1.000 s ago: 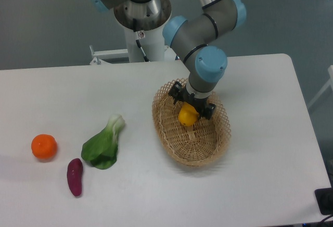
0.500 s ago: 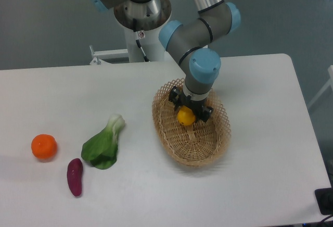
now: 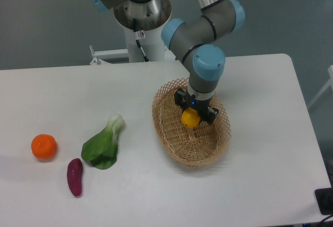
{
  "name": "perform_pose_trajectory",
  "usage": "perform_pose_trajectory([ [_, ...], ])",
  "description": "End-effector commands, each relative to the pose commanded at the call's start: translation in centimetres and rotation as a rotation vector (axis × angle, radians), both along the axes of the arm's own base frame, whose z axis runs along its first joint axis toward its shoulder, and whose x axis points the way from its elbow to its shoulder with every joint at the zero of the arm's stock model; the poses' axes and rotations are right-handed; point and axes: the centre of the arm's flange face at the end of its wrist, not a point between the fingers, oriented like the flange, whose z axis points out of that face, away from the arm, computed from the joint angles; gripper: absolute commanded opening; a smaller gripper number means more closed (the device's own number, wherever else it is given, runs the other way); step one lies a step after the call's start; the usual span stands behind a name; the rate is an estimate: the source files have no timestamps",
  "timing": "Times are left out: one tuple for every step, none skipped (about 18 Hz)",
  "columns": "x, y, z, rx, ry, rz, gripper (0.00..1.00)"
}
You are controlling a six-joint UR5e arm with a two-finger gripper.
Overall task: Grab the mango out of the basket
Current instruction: 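Lift the held mango up and out over the basket rim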
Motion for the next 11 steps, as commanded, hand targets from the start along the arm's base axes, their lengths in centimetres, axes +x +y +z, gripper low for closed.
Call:
perform_pose_trajectory([
  [-0.3,0.0,0.2,0.002,0.004,0.003,0.49],
  [-0.4,0.0,0.4,0.004,0.007,0.002,0.49],
  [-0.6,0.1,0.7,0.008,0.013,0.005,0.50],
  [-0.8,0.2,0.9,0.011,0.017,0.005,0.51],
  [-1.1,0.3,1.1,0.015,0.023,0.006,0.53],
  [-1.5,0.4,1.7,0.020,0.032,0.008,0.53],
  [-2.0,0.4,2.3,0.029,0.043,0.011,0.53],
  [-2.5,0.4,2.9,0.035,0.054,0.015,0.53],
  [-2.9,0.5,3.1,0.038,0.059,0.018,0.53],
  [-3.1,0.5,3.3,0.041,0.063,0.020,0.52],
  [-3.3,0.6,3.5,0.043,0.067,0.020,0.52],
])
